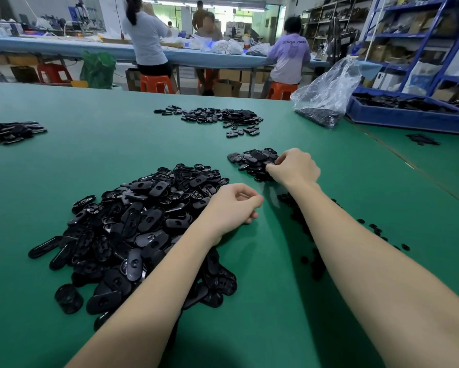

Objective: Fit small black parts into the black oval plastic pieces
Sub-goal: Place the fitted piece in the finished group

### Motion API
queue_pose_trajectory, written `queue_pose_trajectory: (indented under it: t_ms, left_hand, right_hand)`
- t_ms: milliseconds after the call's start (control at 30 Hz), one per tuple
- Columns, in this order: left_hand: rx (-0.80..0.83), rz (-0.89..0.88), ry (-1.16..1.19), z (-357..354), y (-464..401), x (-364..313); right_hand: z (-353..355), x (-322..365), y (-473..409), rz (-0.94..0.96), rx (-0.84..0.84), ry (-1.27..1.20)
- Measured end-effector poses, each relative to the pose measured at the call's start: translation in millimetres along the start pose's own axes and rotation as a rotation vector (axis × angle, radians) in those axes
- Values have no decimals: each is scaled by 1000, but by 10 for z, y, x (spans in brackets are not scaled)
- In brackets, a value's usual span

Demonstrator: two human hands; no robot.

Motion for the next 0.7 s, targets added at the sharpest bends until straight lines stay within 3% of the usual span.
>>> queue_pose_trajectory:
  t_ms: [300,433,533,600,700]
  left_hand:
    - [-36,-82,-162,128,-61,-60]
    - [-104,-323,-661,388,-49,-333]
    - [12,-325,-1119,472,-32,-319]
    - [118,-262,-1250,477,-23,-216]
    - [183,-236,-1268,445,-14,-132]
  right_hand:
    - [168,-109,412,62,6,-182]
    - [98,-267,731,82,78,-183]
    - [-2,-335,829,81,181,-151]
    - [-5,-352,853,81,209,-149]
    - [55,-274,894,137,173,-192]
Point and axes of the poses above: each hand's wrist, its own y-axis away from the middle knuckle, its own z-axis out of the back of the hand, x = y × z, the point moved 8 cm from there along -y, towards the middle knuckle, and after that the axes turned 14 degrees about -z, right-handed, at the moved point
